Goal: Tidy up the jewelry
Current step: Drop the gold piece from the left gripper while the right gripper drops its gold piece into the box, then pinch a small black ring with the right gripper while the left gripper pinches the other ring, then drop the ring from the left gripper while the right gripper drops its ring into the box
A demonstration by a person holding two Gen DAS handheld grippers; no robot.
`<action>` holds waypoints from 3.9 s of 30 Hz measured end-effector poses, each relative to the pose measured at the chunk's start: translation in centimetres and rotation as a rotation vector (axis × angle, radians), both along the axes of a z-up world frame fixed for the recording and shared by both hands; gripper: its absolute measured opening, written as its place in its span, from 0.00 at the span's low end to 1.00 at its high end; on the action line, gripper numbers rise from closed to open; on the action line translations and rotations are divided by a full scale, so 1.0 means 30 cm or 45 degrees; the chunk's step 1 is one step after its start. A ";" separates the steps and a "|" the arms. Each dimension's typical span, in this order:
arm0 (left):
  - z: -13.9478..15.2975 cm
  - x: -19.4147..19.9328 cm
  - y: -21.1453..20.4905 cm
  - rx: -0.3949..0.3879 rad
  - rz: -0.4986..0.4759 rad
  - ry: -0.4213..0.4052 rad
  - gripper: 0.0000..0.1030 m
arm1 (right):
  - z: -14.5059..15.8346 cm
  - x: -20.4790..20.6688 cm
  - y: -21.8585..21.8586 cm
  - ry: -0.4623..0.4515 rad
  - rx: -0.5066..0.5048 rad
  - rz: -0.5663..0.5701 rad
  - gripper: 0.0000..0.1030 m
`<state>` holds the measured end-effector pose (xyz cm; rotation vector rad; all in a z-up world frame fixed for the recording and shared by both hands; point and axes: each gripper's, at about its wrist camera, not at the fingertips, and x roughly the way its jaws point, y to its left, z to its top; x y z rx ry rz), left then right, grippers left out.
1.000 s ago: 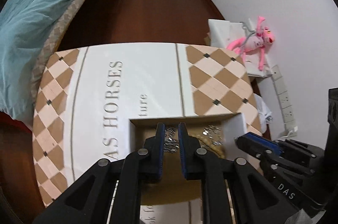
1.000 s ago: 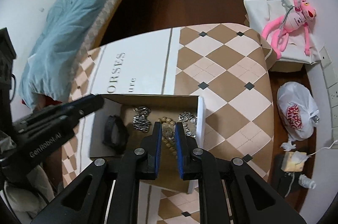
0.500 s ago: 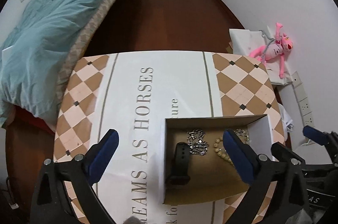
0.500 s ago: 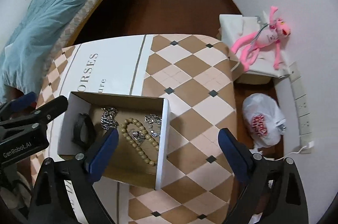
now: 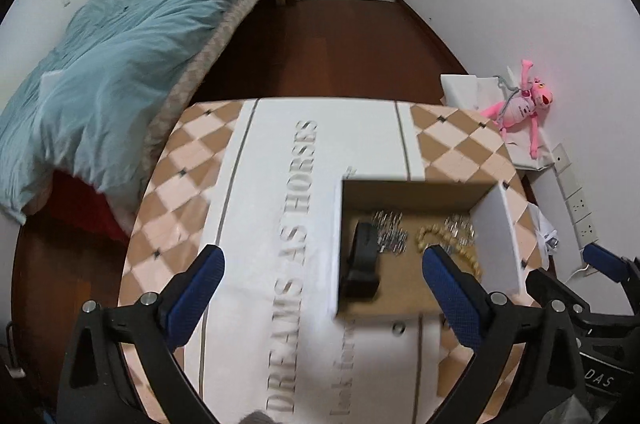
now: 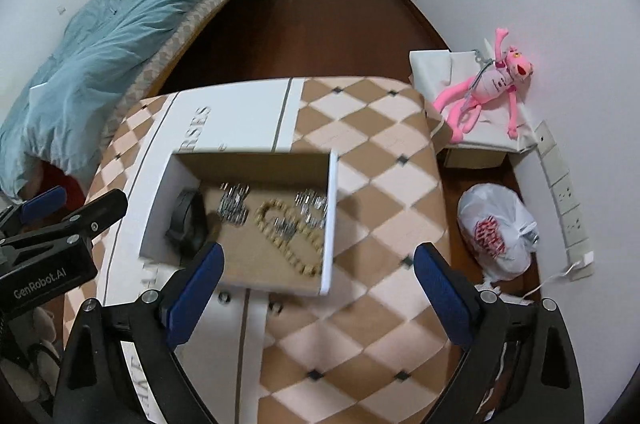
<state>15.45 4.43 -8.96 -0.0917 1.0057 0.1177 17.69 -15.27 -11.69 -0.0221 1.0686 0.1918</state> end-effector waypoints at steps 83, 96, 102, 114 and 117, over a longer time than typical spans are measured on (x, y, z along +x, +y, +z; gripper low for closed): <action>-0.044 0.051 -0.129 -0.347 -0.256 0.080 0.10 | -0.008 -0.011 -0.038 -0.024 0.305 0.022 0.12; -0.110 0.187 -0.084 -0.282 -0.160 0.292 0.63 | -0.127 0.182 0.025 0.298 0.190 0.101 0.14; -0.069 0.178 -0.049 -0.218 -0.111 0.231 0.72 | -0.099 0.186 0.015 0.259 0.153 0.087 0.33; -0.091 0.095 -0.021 -0.044 -0.043 0.150 0.99 | -0.085 0.132 0.013 0.154 -0.134 0.017 0.93; -0.108 0.076 -0.021 -0.032 -0.031 0.161 0.99 | -0.102 0.115 0.008 0.152 -0.162 0.000 0.97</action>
